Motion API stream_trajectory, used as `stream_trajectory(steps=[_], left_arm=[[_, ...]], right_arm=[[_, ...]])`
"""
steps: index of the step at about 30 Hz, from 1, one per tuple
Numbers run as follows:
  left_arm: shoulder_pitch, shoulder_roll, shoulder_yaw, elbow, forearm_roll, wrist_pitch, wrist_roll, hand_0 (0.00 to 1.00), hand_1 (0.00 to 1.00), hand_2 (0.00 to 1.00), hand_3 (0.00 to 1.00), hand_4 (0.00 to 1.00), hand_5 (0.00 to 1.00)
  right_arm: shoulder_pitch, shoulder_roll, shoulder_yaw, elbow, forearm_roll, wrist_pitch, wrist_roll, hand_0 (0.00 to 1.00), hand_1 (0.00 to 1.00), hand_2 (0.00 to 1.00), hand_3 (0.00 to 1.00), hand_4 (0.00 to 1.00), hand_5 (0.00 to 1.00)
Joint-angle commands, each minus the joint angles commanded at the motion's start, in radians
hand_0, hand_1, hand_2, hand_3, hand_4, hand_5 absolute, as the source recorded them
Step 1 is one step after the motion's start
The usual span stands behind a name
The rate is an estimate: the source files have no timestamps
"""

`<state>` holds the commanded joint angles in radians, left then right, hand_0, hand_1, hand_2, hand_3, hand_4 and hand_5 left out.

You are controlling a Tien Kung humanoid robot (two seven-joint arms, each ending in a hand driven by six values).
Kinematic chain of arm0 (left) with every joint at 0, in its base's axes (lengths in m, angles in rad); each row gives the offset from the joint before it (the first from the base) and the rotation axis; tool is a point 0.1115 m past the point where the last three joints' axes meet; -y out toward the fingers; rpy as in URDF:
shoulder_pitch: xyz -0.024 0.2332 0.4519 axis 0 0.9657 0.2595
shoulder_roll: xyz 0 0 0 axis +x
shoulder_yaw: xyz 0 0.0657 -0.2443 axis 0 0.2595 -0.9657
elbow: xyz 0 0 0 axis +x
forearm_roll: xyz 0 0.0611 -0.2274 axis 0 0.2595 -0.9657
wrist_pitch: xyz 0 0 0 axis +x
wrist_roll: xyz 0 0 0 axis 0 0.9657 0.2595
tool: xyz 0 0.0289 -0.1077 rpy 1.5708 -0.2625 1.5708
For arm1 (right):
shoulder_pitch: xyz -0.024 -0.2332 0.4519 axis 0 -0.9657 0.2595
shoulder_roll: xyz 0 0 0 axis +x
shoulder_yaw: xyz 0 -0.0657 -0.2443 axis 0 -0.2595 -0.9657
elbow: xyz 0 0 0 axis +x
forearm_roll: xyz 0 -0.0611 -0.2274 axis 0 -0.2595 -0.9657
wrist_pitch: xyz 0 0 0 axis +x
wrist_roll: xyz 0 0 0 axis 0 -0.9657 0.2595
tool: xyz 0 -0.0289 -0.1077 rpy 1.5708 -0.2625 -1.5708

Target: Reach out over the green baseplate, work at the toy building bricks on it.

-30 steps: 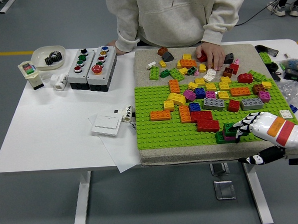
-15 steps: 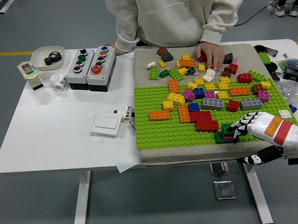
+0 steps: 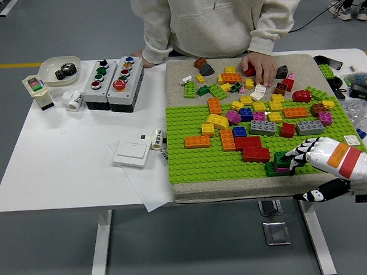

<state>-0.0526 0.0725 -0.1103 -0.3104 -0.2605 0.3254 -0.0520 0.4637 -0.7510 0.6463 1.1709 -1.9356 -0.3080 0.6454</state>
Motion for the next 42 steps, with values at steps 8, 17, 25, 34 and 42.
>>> stream_trajectory(steps=[8,17,25,34,42], left_arm=[[0.0,-0.001,-0.001,0.001,0.0,0.0,0.001,0.63,0.734,0.716,0.564,0.604,0.613],[-0.001,-0.001,-0.002,0.001,0.004,0.0,0.004,0.631,0.734,0.718,0.563,0.604,0.615],[0.0,-0.001,-0.004,0.001,0.011,0.001,0.011,0.63,0.734,0.719,0.564,0.603,0.613],[0.001,-0.001,-0.008,0.001,0.018,0.002,0.014,0.63,0.735,0.719,0.563,0.602,0.613],[0.001,-0.001,-0.012,0.001,0.025,0.003,0.017,0.63,0.736,0.72,0.563,0.603,0.614]], right_arm=[[0.004,-0.011,-0.012,-0.004,0.004,0.0,0.0,0.657,0.638,0.662,0.528,0.897,0.644],[0.009,-0.019,-0.023,-0.005,0.005,-0.002,0.0,0.657,0.638,0.66,0.528,0.901,0.648],[0.015,-0.016,-0.032,-0.01,0.009,-0.005,0.0,0.659,0.64,0.661,0.529,0.904,0.651],[0.023,-0.019,-0.044,-0.014,0.011,-0.008,0.0,0.663,0.64,0.658,0.529,0.906,0.655],[0.03,-0.02,-0.054,-0.012,0.013,-0.008,0.0,0.664,0.639,0.658,0.531,0.918,0.673]])
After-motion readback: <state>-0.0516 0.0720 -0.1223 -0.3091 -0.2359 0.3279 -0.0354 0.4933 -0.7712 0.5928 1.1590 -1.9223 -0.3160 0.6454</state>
